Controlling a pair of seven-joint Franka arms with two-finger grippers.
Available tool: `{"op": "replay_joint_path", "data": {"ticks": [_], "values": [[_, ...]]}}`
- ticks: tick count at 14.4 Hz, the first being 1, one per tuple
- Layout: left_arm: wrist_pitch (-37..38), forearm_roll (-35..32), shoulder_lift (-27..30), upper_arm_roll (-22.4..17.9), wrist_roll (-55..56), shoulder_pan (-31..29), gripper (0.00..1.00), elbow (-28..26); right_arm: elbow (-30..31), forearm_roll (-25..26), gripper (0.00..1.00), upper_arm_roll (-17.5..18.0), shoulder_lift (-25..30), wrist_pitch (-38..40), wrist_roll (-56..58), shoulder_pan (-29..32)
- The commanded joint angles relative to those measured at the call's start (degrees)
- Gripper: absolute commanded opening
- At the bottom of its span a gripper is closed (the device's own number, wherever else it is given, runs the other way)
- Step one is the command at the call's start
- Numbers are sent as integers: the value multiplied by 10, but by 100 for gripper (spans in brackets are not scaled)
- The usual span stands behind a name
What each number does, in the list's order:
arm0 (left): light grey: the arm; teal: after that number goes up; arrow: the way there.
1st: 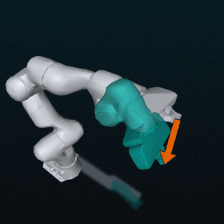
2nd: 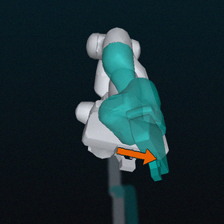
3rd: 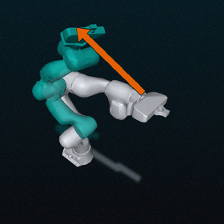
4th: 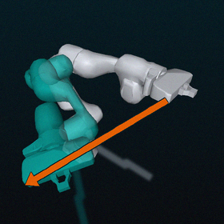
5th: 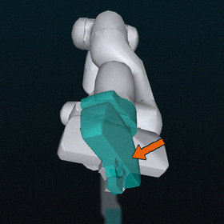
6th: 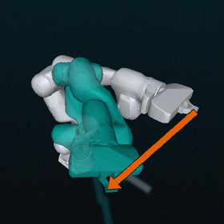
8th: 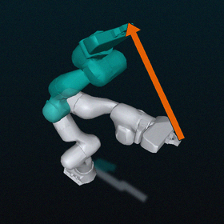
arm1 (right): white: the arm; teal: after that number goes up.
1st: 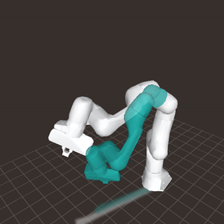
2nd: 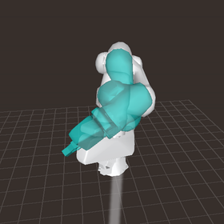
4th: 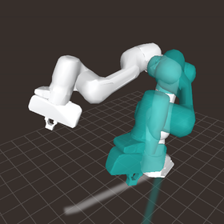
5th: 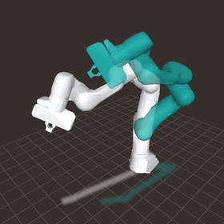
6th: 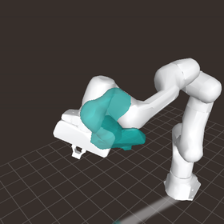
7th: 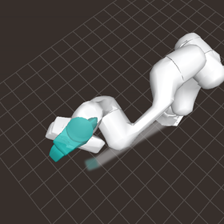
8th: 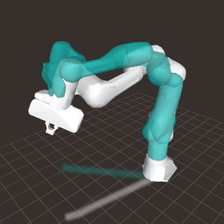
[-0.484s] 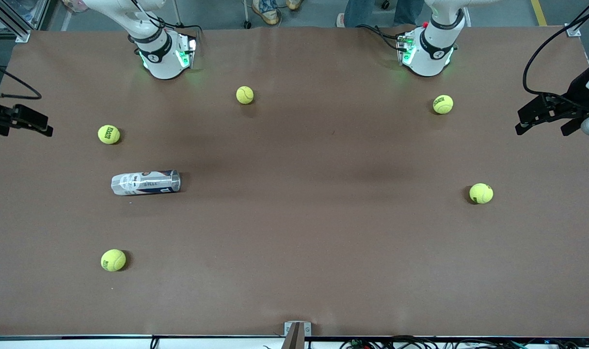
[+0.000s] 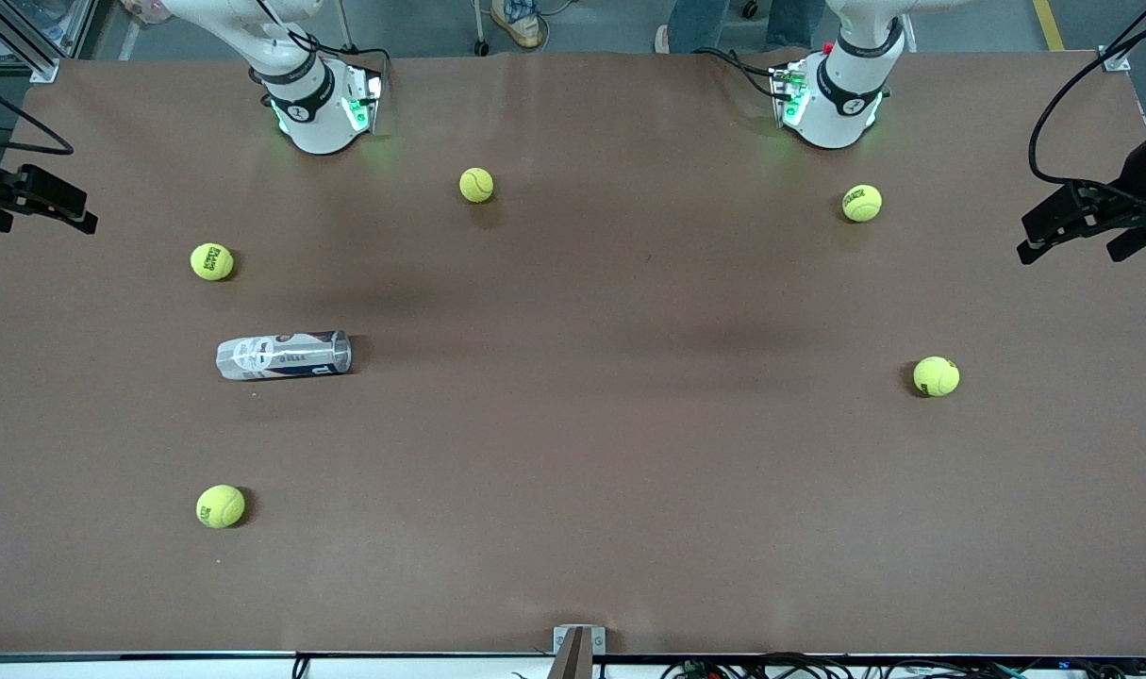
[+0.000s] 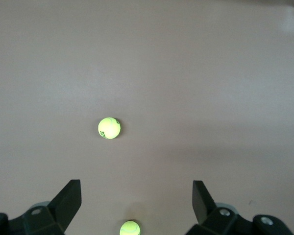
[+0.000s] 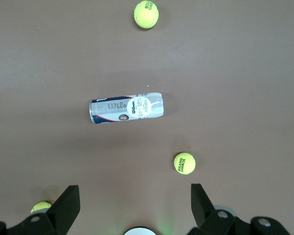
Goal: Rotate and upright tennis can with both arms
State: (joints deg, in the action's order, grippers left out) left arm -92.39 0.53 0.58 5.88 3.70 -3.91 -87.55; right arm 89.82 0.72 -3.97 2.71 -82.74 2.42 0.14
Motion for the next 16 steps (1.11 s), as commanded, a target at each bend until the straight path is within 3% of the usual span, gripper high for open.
{"op": "replay_joint_path", "data": {"ticks": [1, 4, 12, 16], "values": [[5, -11, -7, 4, 9, -4, 100, 14, 47, -13, 100, 4, 39, -17, 8, 7], [5, -10, -7, 4, 8, -4, 100, 13, 59, -13, 100, 4, 46, -25, 7, 7], [5, -4, -2, 4, 1, -18, 100, 12, 15, -10, 100, 0, 34, -25, 4, 9], [5, -3, -1, 5, -4, -18, 100, 12, 14, -3, 100, -1, -14, -54, 7, 26]]}}
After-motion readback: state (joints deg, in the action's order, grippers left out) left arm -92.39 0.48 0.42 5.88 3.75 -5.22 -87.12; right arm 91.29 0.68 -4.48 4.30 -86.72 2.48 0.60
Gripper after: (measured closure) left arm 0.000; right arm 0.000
